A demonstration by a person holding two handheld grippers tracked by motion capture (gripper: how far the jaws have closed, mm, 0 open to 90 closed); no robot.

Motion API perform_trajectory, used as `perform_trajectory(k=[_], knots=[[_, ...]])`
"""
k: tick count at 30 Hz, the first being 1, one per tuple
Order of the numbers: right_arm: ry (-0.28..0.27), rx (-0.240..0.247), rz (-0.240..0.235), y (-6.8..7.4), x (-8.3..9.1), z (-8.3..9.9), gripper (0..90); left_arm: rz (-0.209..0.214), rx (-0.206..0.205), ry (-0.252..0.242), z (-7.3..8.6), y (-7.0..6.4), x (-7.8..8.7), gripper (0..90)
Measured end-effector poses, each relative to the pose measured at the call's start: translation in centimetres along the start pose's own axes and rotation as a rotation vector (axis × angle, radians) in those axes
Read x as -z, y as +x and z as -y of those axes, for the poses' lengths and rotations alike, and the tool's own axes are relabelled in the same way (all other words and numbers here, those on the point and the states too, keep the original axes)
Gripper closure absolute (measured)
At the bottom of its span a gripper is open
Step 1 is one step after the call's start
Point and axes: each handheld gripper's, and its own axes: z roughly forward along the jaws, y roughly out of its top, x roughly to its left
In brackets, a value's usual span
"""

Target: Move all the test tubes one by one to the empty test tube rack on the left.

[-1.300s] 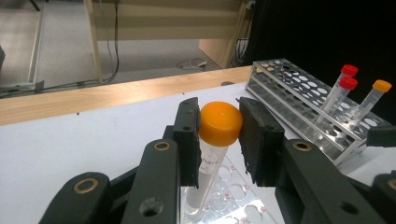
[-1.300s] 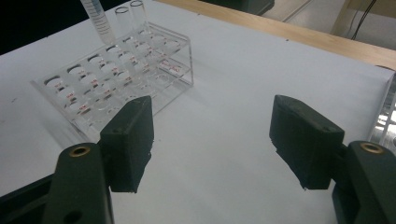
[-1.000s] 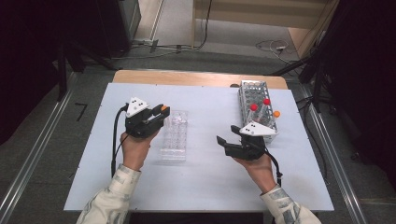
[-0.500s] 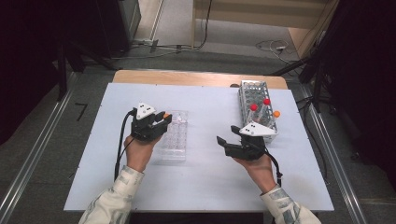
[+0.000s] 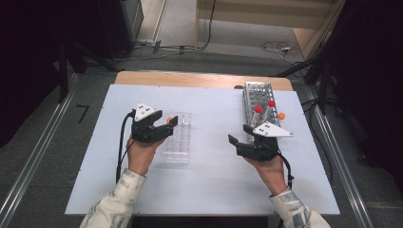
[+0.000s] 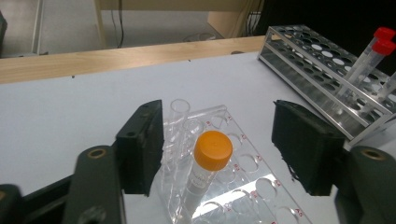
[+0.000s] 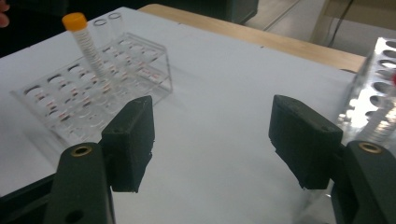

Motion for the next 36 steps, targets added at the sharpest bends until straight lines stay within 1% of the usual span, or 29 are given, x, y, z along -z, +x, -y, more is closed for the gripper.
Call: perform_trajectory(k=[2,4,5,8,9,12,16,20,25,27,29,31,36], knots=[[-0.016,-0.007,0.031,-0.9,0.7,-0.1,29.7,-0.003,0.001,-0.008,0.0,0.0,0.1,31.2],[-0.027,-0.006,0.085,-2.1,1.5,-0.1,29.8,-0.002,0.002,-0.013,-0.1,-0.1,0.1,30.8],[-0.029,-0.012,0.099,-2.5,1.8,-0.1,29.7,-0.002,0.001,-0.013,-0.1,-0.1,0.1,30.8],[-0.042,-0.031,0.164,-4.2,2.8,-0.1,29.8,-0.005,-0.003,-0.011,-0.1,-0.1,0.1,30.8],[-0.045,-0.036,0.171,-4.6,3.1,0.0,29.8,-0.006,-0.005,-0.009,-0.1,-0.1,0.1,30.9],[-0.052,-0.062,0.212,-6.0,3.8,0.2,29.8,-0.007,-0.008,-0.007,0.0,-0.2,0.0,30.9],[-0.049,-0.084,0.247,-7.3,4.3,0.7,30.0,-0.007,-0.01,-0.01,0.0,-0.2,0.1,30.9],[-0.038,-0.101,0.268,-8.1,4.0,1.1,30.5,-0.006,-0.01,-0.013,-0.1,-0.3,0.1,30.6],[-0.023,-0.116,0.305,-9.3,3.2,2.0,32.0,-0.012,-0.007,-0.019,-0.1,-0.3,0.1,26.9],[-0.024,-0.12,0.319,-9.8,2.9,2.4,34.9,-0.019,-0.006,-0.017,-0.1,-0.3,0.1,24.4],[-0.011,-0.142,0.31,-10.5,2.4,2.7,38.3,-0.024,-0.007,-0.015,-0.1,-0.2,0.0,22.0],[-0.008,-0.144,0.313,-10.8,2.1,2.9,43.4,-0.026,-0.004,-0.012,-0.1,-0.3,-0.1,20.5],[-0.005,-0.146,0.317,-11.2,1.2,3.1,53.9,-0.022,-0.007,-0.012,0.0,-0.4,-0.1,20.5]])
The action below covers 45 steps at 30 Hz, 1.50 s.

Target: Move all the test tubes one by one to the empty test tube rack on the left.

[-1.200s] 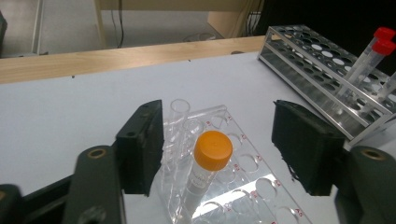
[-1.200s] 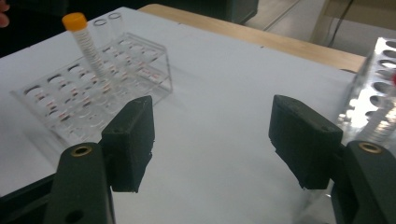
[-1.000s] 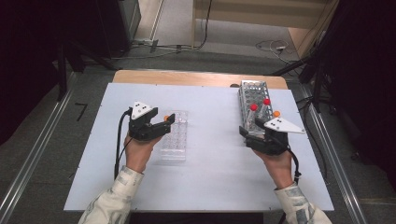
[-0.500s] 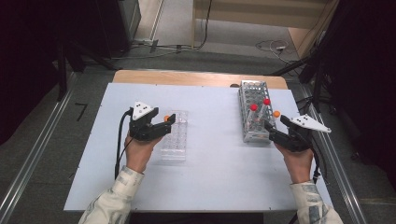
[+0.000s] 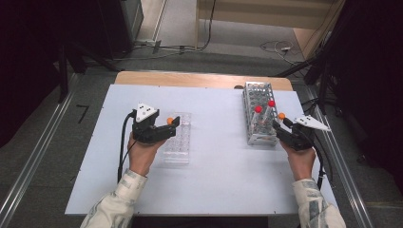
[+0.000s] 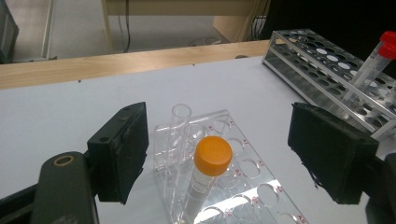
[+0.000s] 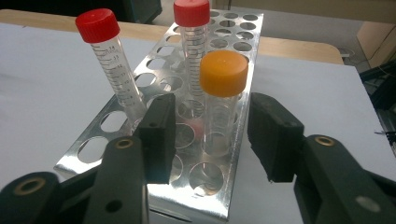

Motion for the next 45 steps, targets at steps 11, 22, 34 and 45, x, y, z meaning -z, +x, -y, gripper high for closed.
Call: perform_trajectory(k=[11,22,34,45], knots=[[-0.003,-0.02,0.006,-0.5,-0.8,0.5,64.0,0.003,-0.003,0.005,0.1,-0.1,-0.1,20.5],[-0.001,-0.008,0.007,-0.3,-1.0,0.5,70.7,0.001,-0.004,0.008,0.1,-0.2,-0.2,20.5],[-0.063,-0.003,0.015,-0.1,0.7,-0.8,70.9,-0.008,-0.005,0.003,0.1,-0.2,-0.1,18.1],[-0.111,0.012,0.025,0.4,2.7,-2.6,70.9,-0.008,-0.006,0.003,0.1,-0.3,-0.1,18.0]])
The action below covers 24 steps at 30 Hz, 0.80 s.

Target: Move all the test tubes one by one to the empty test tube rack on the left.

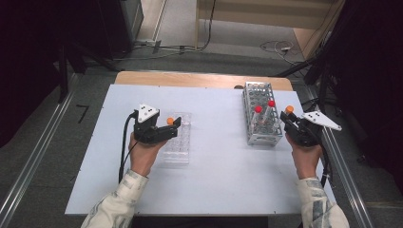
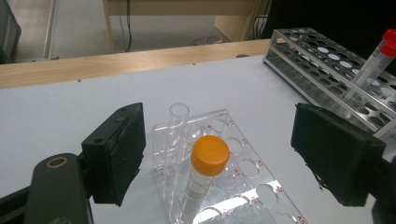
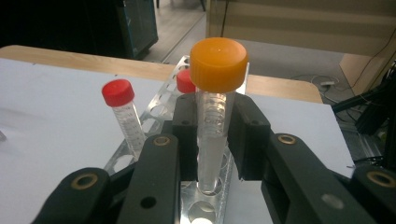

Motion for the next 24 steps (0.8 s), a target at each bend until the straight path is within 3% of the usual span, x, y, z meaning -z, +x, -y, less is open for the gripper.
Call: perform_trajectory(k=[9,24], knots=[[-0.011,0.012,-0.051,1.3,1.1,-0.8,70.9,0.005,0.003,-0.01,-0.1,-0.1,0.1,18.1],[-0.002,0.051,-0.192,5.2,1.4,-1.0,70.8,0.014,-0.001,-0.005,-0.1,-0.3,0.2,18.2]])
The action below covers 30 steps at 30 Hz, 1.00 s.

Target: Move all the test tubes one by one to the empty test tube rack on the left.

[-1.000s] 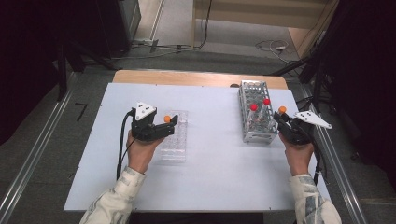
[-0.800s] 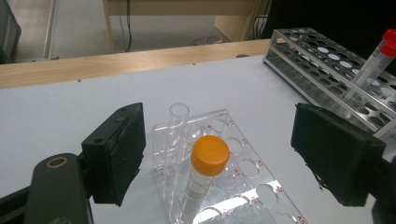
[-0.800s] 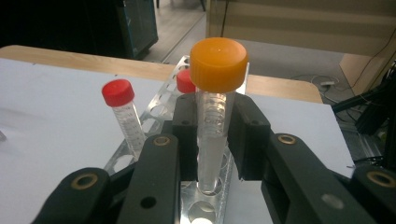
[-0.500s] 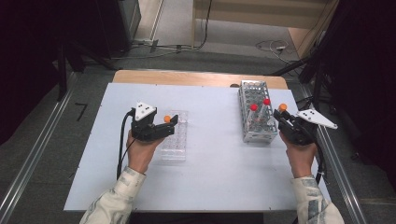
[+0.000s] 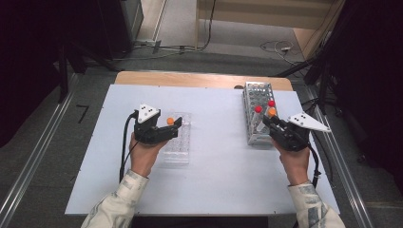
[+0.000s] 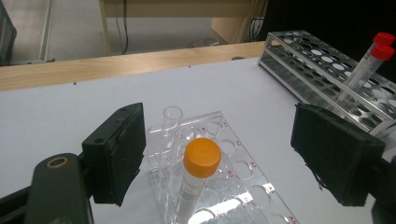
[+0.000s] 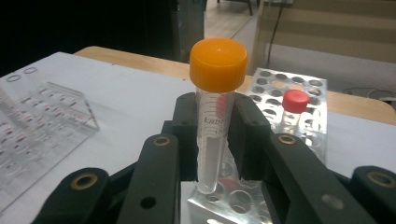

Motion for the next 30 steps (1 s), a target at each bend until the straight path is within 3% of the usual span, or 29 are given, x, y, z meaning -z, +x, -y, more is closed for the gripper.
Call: perform_trajectory(k=[5,13,30], knots=[[0.015,0.031,-0.051,2.0,-0.6,0.3,70.8,0.007,0.001,-0.004,0.0,-0.2,0.0,18.2],[0.06,0.038,-0.13,4.4,-2.1,1.4,70.8,0.025,-0.01,-0.006,-0.1,-0.7,0.1,18.5],[0.116,0.117,-0.199,8.2,-3.8,3.0,70.9,0.083,-0.057,0.014,0.3,-3.1,-0.3,18.7]])
